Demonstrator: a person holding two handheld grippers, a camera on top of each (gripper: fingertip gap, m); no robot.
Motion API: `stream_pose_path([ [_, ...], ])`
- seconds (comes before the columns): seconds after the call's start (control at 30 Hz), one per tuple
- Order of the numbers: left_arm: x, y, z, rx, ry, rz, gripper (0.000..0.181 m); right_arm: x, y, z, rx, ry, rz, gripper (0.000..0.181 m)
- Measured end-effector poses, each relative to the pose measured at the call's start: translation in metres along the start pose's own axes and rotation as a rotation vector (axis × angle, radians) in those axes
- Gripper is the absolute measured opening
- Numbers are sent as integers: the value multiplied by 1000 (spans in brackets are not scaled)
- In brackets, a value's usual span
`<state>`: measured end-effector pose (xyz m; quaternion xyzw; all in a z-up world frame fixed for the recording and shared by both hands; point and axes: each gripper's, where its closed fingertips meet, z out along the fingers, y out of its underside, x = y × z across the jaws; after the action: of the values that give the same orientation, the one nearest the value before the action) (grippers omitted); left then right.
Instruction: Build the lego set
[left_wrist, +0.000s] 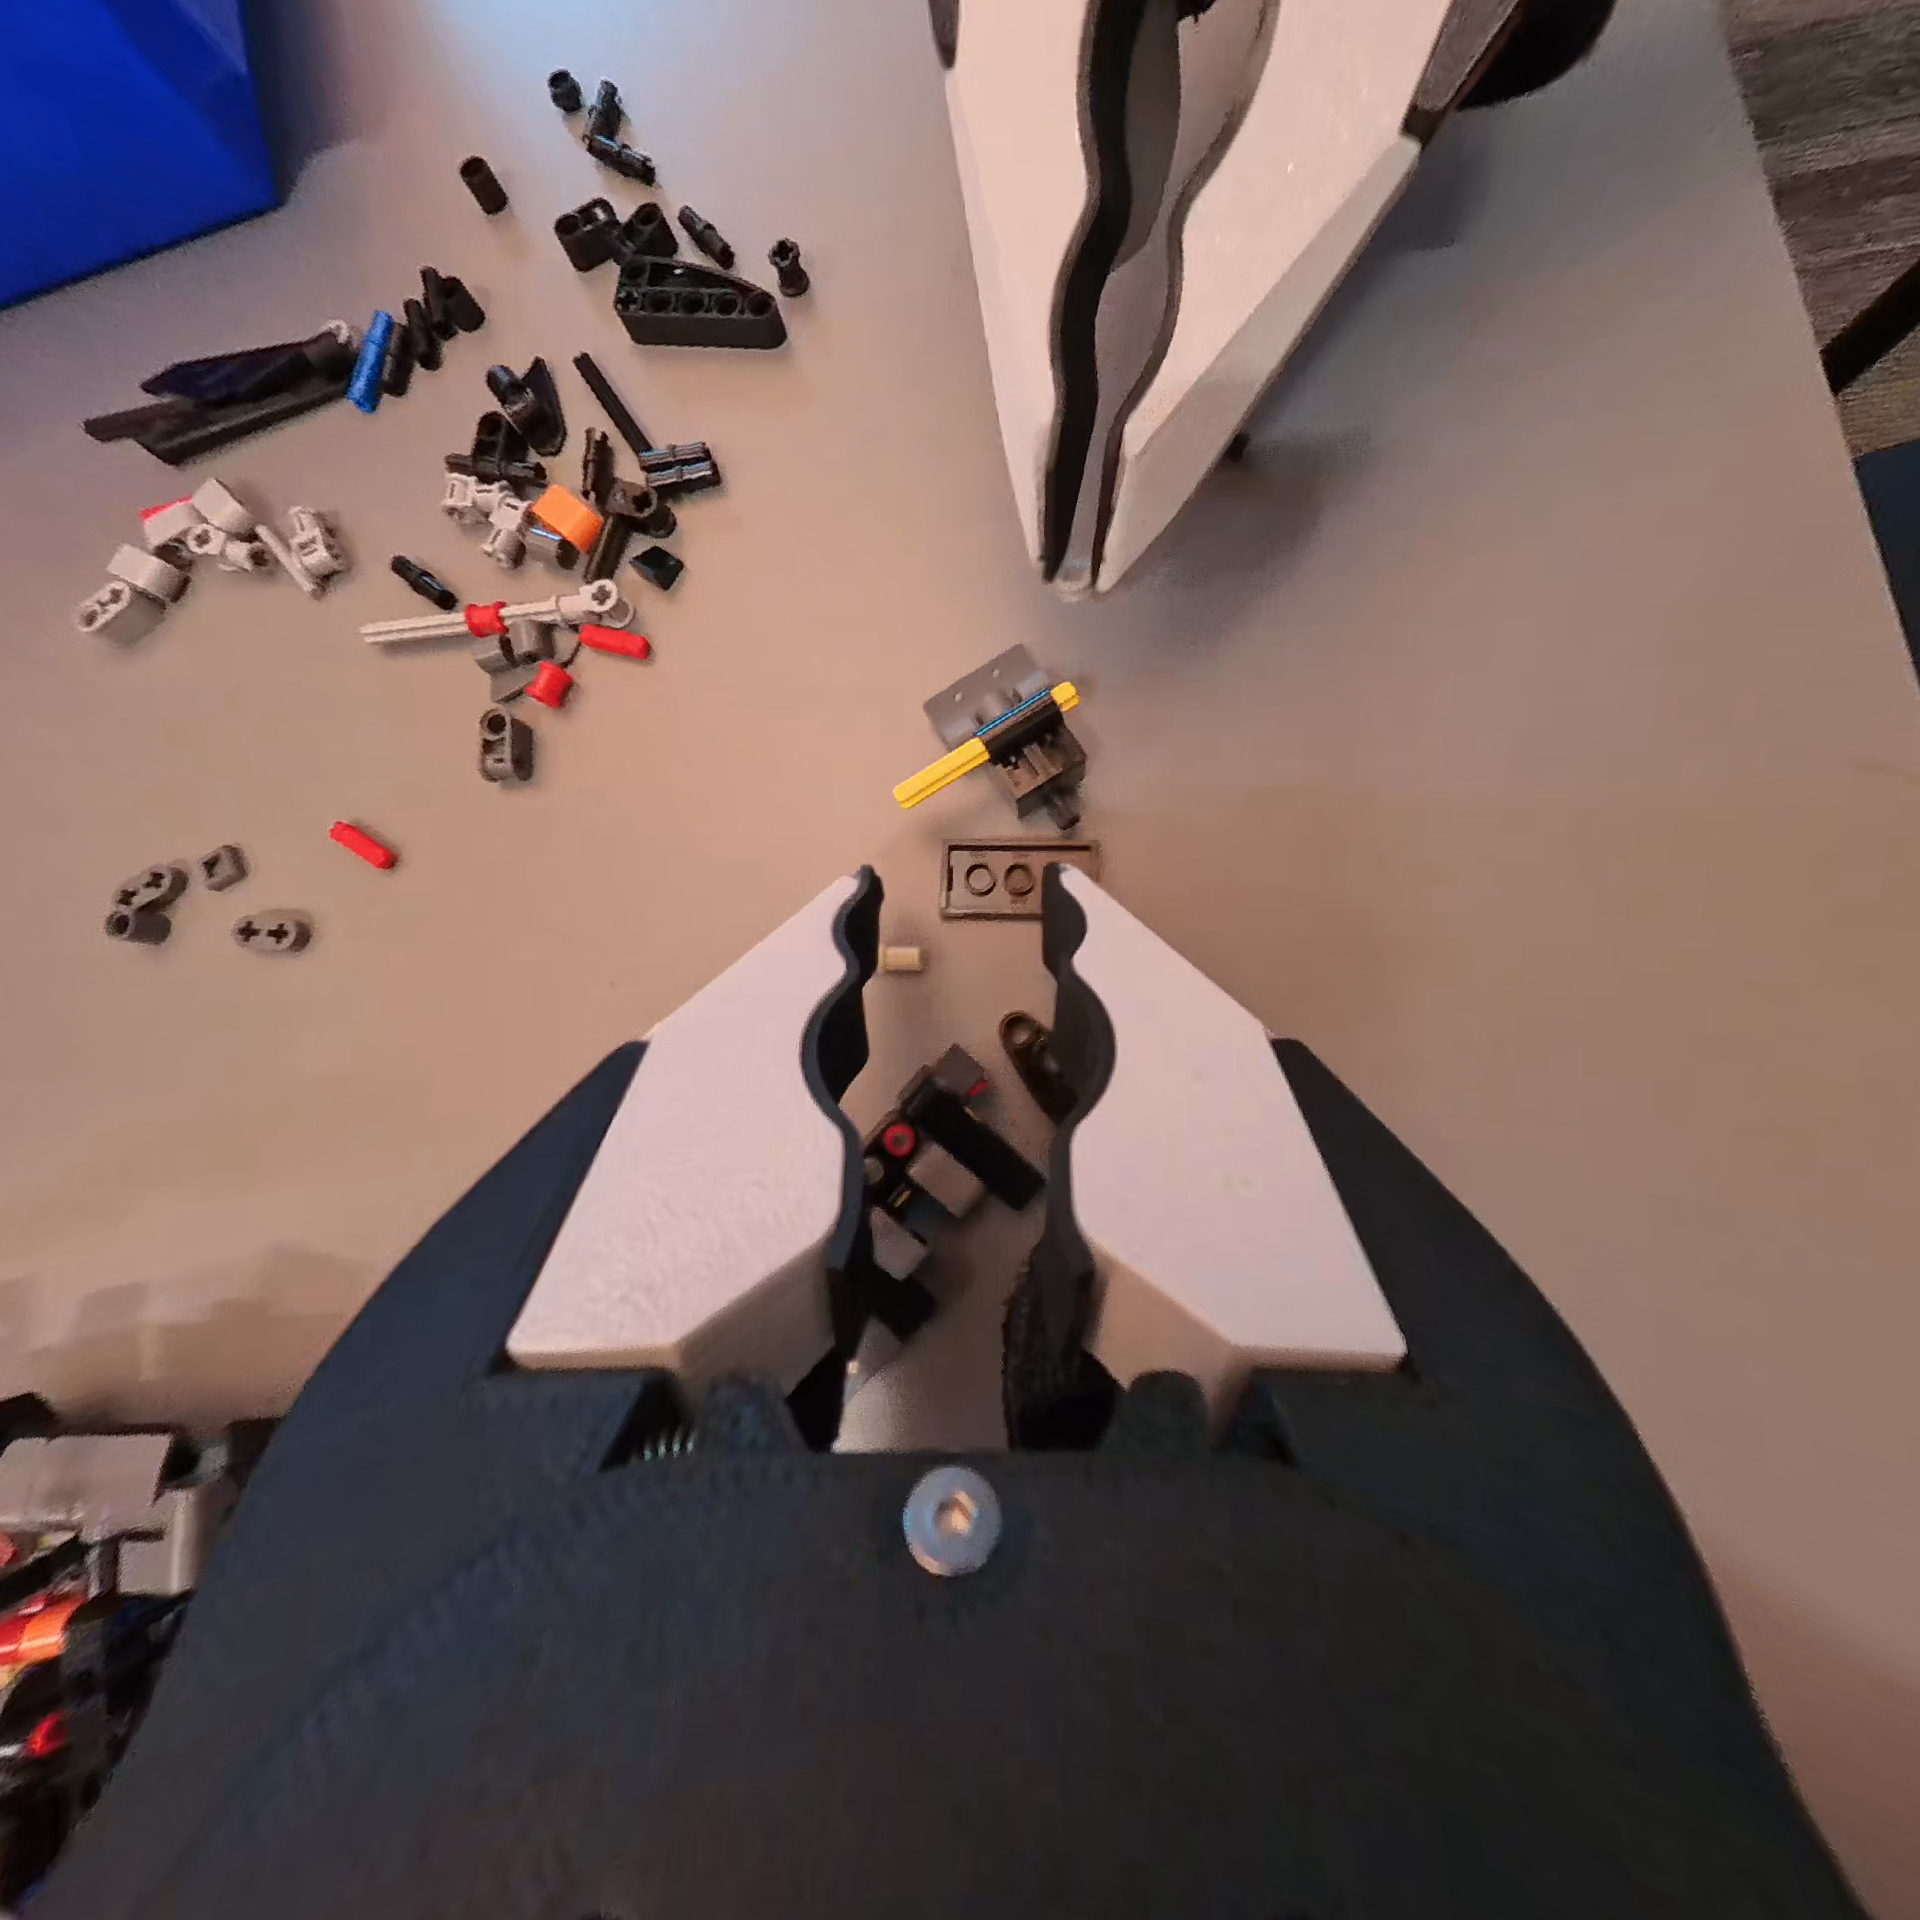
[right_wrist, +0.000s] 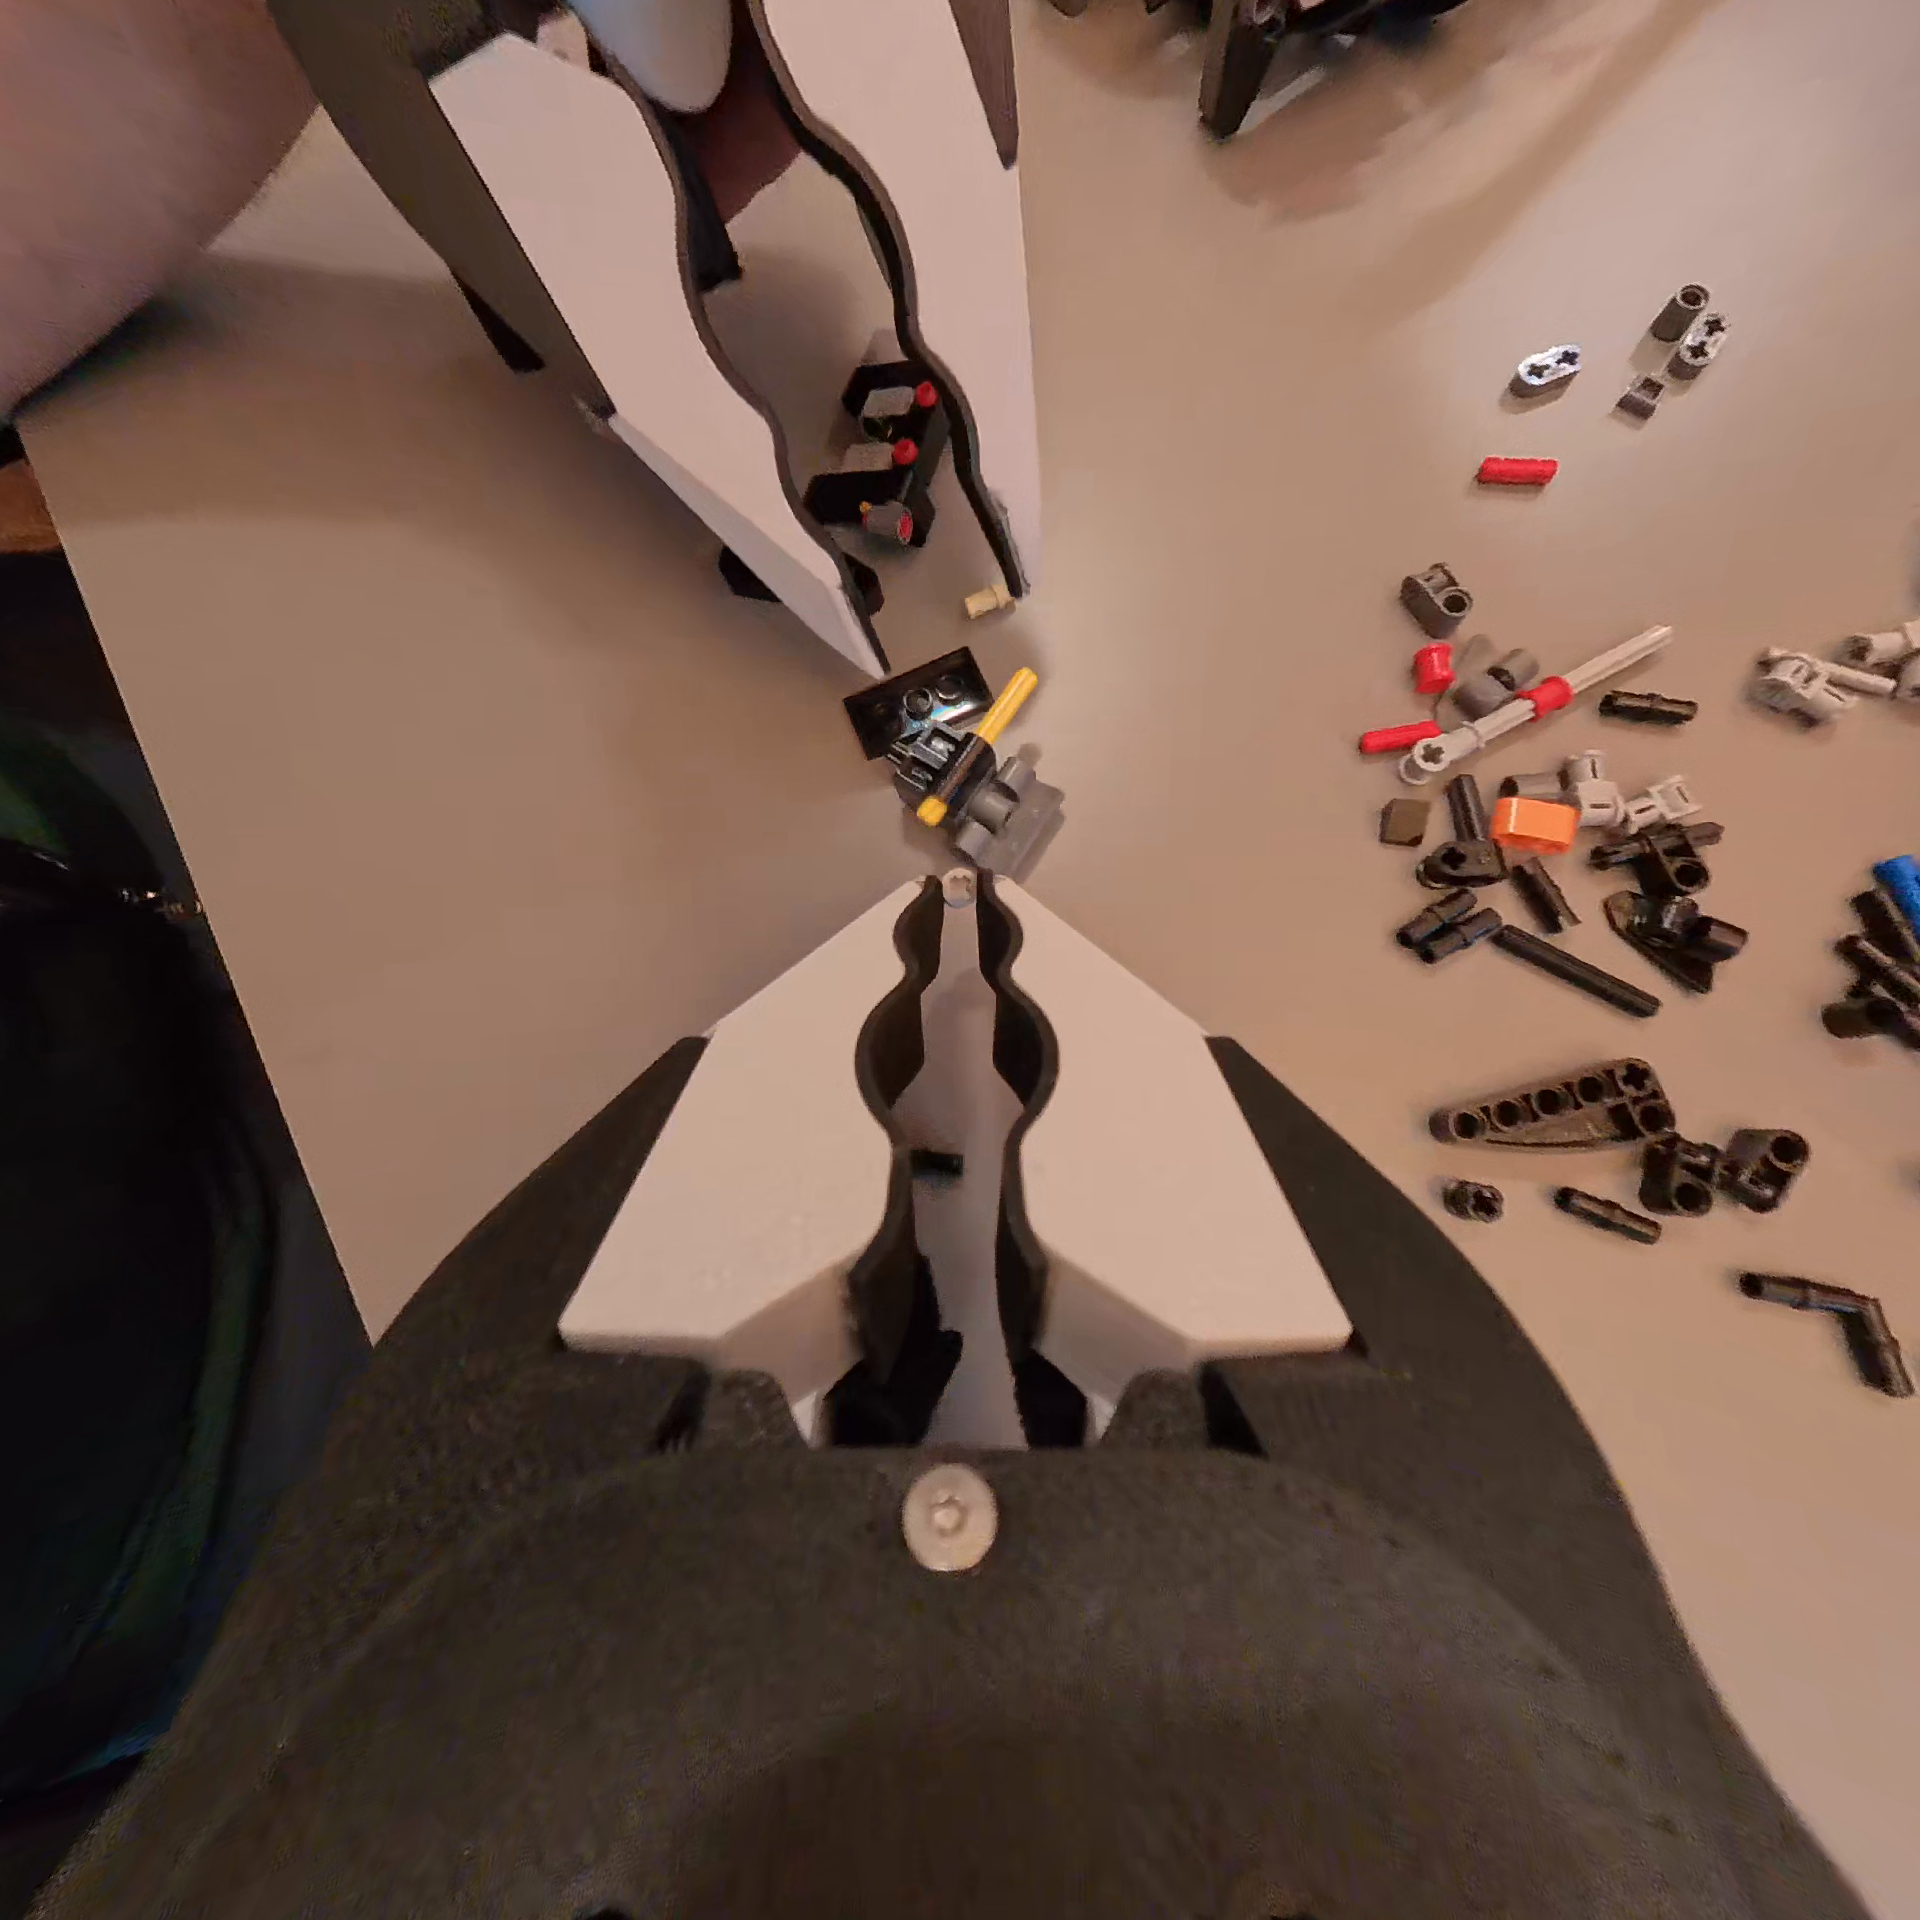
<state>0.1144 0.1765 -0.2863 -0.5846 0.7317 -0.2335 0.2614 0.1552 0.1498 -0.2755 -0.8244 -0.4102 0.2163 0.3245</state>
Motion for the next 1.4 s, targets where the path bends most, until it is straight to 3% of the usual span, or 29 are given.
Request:
stream_pose_path([
  [0.33,5,-9,17,-27,-38,21,32,0,0,13,-18,9,-1,5],
  [0.63,-4,-8,9,-14,-73,24,30,6,-2,9,-14,28,-11,5],
  [1.13,1,-3,8,-34,-41,62,3,16,-4,19,-31,54,-16,5],
  [1.4,4,-7,11,-30,-49,95,3,10,-5,26,-31,42,-20,5],
])
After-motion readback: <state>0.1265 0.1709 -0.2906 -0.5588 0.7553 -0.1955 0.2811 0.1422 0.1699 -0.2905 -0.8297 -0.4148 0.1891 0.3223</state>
